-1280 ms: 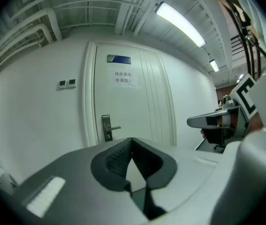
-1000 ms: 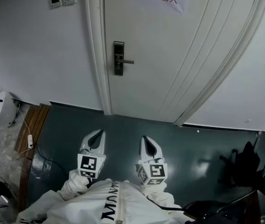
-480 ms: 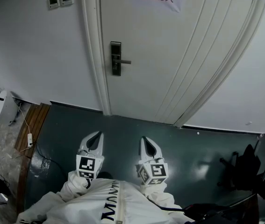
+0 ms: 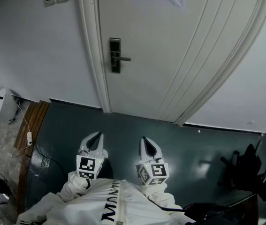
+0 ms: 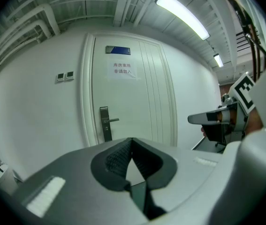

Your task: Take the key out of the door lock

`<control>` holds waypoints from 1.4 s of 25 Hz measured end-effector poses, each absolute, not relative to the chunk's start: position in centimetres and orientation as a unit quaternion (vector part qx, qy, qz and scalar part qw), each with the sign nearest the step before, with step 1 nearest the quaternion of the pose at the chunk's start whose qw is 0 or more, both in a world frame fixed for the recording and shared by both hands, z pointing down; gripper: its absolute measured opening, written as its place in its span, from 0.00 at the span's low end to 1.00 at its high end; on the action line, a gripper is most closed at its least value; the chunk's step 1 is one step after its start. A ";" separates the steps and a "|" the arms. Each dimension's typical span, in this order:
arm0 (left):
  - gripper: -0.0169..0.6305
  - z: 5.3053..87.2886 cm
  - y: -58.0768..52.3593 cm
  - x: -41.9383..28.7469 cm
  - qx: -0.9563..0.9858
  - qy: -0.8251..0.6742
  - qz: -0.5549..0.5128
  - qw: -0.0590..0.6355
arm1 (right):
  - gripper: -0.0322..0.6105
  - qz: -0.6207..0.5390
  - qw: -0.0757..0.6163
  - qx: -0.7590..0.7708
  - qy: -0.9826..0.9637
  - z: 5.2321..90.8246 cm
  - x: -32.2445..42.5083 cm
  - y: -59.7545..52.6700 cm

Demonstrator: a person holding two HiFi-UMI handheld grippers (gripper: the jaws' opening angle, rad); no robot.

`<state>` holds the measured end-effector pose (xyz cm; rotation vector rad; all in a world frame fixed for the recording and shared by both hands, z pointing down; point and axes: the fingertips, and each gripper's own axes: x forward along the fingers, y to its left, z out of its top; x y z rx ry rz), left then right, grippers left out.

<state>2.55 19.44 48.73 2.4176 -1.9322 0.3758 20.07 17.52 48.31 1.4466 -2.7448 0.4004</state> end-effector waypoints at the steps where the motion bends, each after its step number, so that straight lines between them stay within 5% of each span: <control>1: 0.03 48.9 19.2 2.4 0.776 -0.619 0.121 0.013 | 0.05 0.128 0.009 0.463 -0.877 48.5 19.9 17.2; 35: 0.03 48.5 -3.7 -18.1 0.796 -0.596 0.100 0.034 | 0.05 0.116 0.060 0.509 -0.851 47.3 0.5 -4.4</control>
